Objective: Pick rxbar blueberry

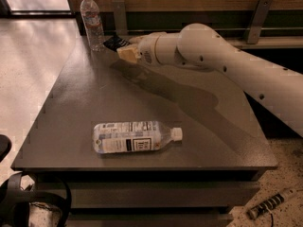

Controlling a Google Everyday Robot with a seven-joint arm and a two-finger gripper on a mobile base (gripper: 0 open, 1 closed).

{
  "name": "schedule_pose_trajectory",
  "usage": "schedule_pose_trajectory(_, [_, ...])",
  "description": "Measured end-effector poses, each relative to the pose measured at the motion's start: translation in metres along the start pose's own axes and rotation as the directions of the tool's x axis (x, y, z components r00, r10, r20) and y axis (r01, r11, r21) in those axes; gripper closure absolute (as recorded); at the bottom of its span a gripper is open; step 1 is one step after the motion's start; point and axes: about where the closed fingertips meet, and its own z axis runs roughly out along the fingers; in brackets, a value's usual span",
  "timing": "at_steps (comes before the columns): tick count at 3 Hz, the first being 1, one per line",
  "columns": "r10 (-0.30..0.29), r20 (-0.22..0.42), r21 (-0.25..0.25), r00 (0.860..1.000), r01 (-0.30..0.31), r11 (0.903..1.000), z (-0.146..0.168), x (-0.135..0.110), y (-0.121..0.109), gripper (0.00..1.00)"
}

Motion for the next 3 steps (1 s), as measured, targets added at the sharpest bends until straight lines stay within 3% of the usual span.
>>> schedule_pose_trajectory(1, [-0.037,0.038,-0.039,0.999,0.039,0.9985,-0.016,-0.015,-0.008,1.0])
schedule_pose_trajectory(3, [-0.136,0.089,-0.109,0.987,0.145,0.9834,-0.047,-0.049,-0.01,1.0])
